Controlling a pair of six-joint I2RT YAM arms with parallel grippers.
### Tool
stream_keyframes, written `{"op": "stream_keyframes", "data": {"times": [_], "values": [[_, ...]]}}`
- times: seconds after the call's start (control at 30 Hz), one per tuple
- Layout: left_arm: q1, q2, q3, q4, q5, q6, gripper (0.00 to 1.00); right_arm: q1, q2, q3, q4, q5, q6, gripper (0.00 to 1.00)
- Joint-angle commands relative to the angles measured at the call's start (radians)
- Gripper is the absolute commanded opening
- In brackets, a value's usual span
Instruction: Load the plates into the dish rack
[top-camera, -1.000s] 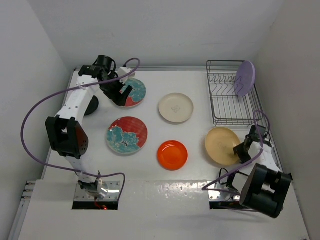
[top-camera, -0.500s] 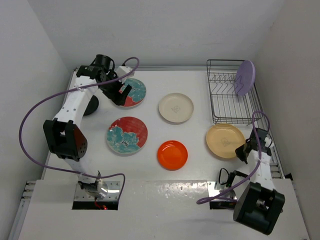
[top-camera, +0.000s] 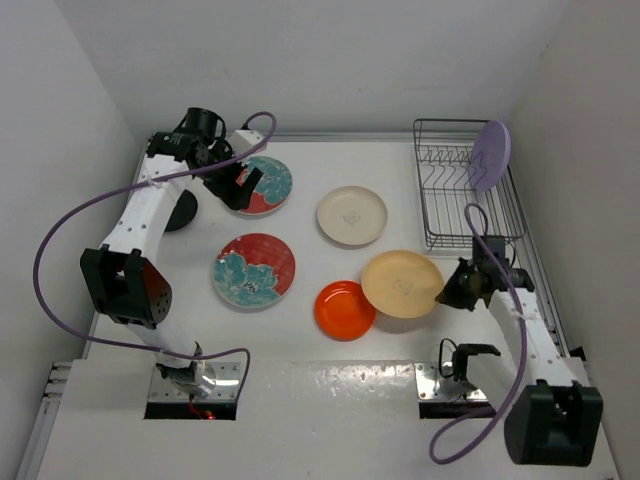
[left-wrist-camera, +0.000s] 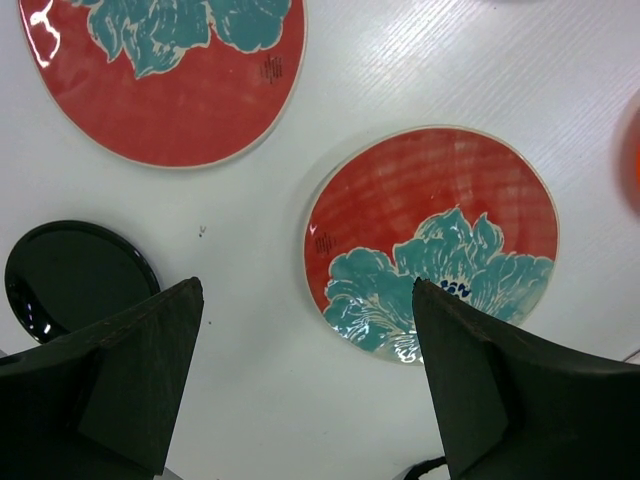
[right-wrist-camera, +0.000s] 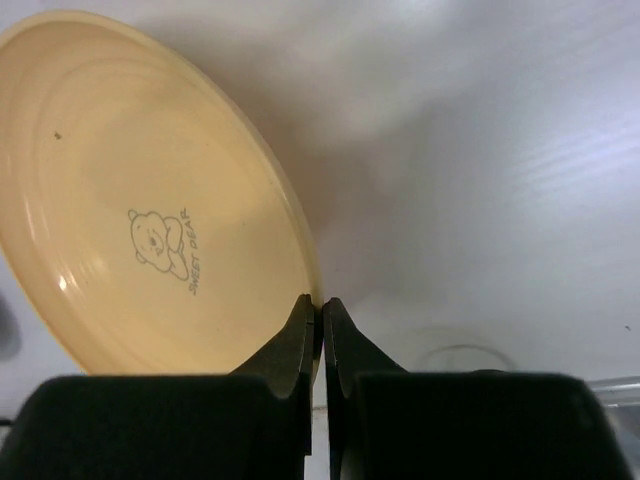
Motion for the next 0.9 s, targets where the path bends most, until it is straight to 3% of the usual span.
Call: {"op": "stream_keyframes", "data": {"times": [0.0,0.1,0.23,0.37,0.47,0.5,0.63,0.67,0.73,0.77,0.8,0.87], "values": [[0.008,-0.049,-0.004,0.001,0.029,0.017,0.9,0.186,0.03,0.107,0.003,-0.045,0.007,0.0],[0.008,-0.049,-0.004,0.001,0.02,0.017,0.9,0.311,0.061,0.208,0.037,0.001,-0.041,0.0],[0.027,-0.049,-0.004,-0.008,0.01,0.017,0.9,0.385,0.183,0.537,-0.006,0.221,-0.208,0.0],[0.047,-0.038,0.005,-0.008,0.01,0.017,0.9,0.377,0.326,0.876,-0.049,0.407,-0.38,0.0],[0.057,-0.018,0.024,-0.008,-0.002,0.008,0.9,0.351,0.469,1.005,0.032,0.551,-0.529,0.0],[0.067,-0.004,0.034,-0.008,-0.014,0.008,0.9,0.344,0.519,1.056,0.055,0.681,-0.601,0.0],[0.086,0.052,0.086,-0.008,-0.054,-0.001,0.9,0.273,0.676,1.144,0.334,0.939,-0.929,0.0],[0.086,0.063,0.097,-0.008,-0.054,-0.001,0.9,0.264,0.694,1.135,0.514,1.035,-0.983,0.0],[0.096,0.1,0.132,-0.008,-0.065,-0.012,0.9,0.22,0.759,1.12,0.714,1.132,-1.187,0.0],[0.096,0.1,0.145,-0.008,-0.065,-0.012,0.9,0.193,0.776,1.117,0.715,1.133,-1.235,0.0],[0.107,0.125,0.156,-0.008,-0.074,-0.012,0.9,0.183,0.83,1.132,0.888,1.151,-1.343,0.0],[0.107,0.152,0.189,-0.017,-0.074,-0.021,0.9,0.147,0.868,1.153,0.987,1.156,-1.388,0.0]]}}
